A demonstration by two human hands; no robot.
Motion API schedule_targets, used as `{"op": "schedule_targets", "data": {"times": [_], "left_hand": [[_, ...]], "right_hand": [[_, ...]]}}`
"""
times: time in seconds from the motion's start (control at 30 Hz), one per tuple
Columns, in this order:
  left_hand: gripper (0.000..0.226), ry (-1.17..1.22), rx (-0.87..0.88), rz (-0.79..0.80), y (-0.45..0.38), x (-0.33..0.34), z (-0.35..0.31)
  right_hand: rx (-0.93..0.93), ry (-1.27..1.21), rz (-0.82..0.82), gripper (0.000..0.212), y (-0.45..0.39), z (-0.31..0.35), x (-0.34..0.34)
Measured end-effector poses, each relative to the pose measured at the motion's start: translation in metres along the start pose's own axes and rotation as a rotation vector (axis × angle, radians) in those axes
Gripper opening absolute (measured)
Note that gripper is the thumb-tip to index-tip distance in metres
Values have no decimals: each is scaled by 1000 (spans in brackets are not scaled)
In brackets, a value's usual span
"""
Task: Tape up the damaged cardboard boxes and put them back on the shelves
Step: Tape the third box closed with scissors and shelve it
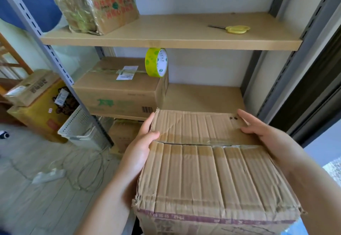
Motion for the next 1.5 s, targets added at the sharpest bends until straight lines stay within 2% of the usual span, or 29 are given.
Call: {"op": "schedule_targets", "data": {"times": [0.07,0.13,0.23,0.33,0.43,0.47,0.57,0.67,0.8,0.87,0.93,1.03,1.1,1.17,1.27,1.33,1.4,1.5], "left_hand": [[58,-58,12,-32,0,0,1],[60,-152,64,-53,3,0,2],[52,-274,159,-31,19,3,4],[56,-273,173,-35,27,1,-2],[61,-242,160,199,42,1,2],[63,-261,160,225,44,0,4],[66,-417,210,189,39,3,7],[60,-515,332,113,36,6,2],[47,-439,406,97,26,-4,-7],[45,-373,405,36,12,-18,-18],[36,-243,387,-122,-11,-36,-32],[19,-218,328,-400,-57,-57,-54],[19,-179,254,-491,-90,-64,-72],[34,-142,173,-481,-124,-62,-87],[63,-154,45,-402,-165,-55,-100],[74,-175,74,-407,-182,-54,-104],[69,-187,149,-400,-195,-57,-108],[33,-48,197,-193,-206,-55,-110]], "right_hand": [[64,-70,-97,57,6,1,7],[49,-75,-170,51,17,2,9],[48,-157,-173,56,26,5,11],[42,-243,-188,58,28,11,10],[22,-104,-195,58,32,10,13],[18,-59,-196,58,31,8,13],[-46,98,-147,59,30,5,17],[-112,217,-139,56,28,6,19],[-62,772,-125,77,16,18,9],[-49,875,-128,75,5,37,4],[-135,840,-159,71,-9,68,3],[-315,736,-173,58,-39,122,19],[-417,653,-147,48,-64,154,40],[-414,539,-98,48,-92,175,66],[-269,356,-48,62,-134,187,104],[-249,333,-41,69,-159,188,123],[-286,320,-54,70,-176,189,136],[-348,195,-77,71,-190,190,149]]}}
Point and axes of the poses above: each hand's wrist, its own y-axis away from the middle knuckle, its own x-axis out of the palm, z = x × y, the point moved 4 cm from there along -y, towards the middle knuckle, and after that the axes turned 14 degrees about -y, right-handed, at the moved point
